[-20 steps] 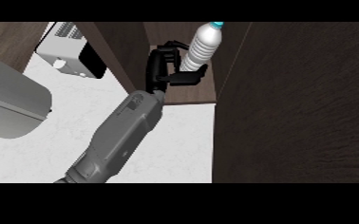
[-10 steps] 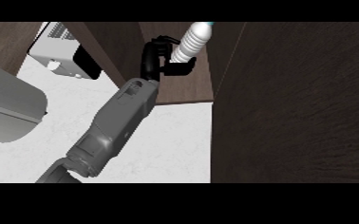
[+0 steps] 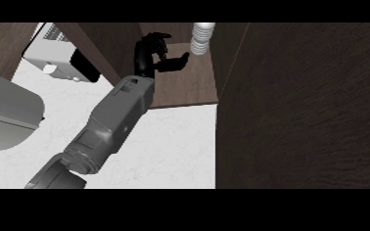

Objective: Pick up the bottled water, place it into the cabinet and close the cabinet

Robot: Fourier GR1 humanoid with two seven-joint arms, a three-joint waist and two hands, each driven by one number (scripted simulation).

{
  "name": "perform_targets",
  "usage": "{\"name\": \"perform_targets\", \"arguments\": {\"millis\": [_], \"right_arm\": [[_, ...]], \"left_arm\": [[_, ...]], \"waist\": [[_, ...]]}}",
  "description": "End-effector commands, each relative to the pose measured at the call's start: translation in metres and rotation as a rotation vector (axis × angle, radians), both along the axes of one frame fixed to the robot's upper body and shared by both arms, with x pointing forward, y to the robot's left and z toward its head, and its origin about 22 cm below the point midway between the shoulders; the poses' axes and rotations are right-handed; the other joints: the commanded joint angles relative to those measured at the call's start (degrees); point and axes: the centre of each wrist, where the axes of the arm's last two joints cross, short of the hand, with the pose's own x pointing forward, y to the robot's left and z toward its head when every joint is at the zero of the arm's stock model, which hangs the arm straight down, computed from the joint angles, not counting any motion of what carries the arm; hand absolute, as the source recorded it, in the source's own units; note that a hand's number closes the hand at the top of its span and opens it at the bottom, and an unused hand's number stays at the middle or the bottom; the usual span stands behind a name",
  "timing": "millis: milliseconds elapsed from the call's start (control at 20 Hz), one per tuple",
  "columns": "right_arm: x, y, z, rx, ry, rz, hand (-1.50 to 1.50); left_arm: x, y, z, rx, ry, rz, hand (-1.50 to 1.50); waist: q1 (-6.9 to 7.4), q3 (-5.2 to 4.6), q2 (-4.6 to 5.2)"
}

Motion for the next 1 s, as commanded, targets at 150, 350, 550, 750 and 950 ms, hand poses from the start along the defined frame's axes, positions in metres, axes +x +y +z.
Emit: {"name": "perform_targets", "arguments": {"millis": [150,350,550,750,950], "right_arm": [[-0.002,-0.002,0.011,0.052,-0.023,0.027,-1.50],[-0.003,-0.006,0.004,0.033,-0.017,0.052,-1.50],[-0.006,0.001,0.007,0.064,-0.014,0.087,-1.50],[-0.004,-0.005,0.001,0.047,-0.016,0.068,-1.50],[-0.006,0.002,0.012,0.063,-0.016,0.082,-1.50]], "left_arm": [[-0.002,-0.006,-0.006,0.139,-0.060,0.037,-1.50],[0.013,0.017,0.014,0.186,-0.084,0.079,-1.50],[0.014,0.008,0.020,0.118,-0.071,0.037,-1.50],[0.018,-0.014,0.040,0.020,-0.167,-0.089,-1.50],[0.016,-0.020,0.040,-0.113,-0.245,-0.161,-1.50]], "waist": [[-0.84,-0.01,0.31],[-1.49,0.00,0.54],[-1.91,-0.06,0.53],[-1.14,-0.03,0.18],[0.35,-0.09,-0.11]]}}
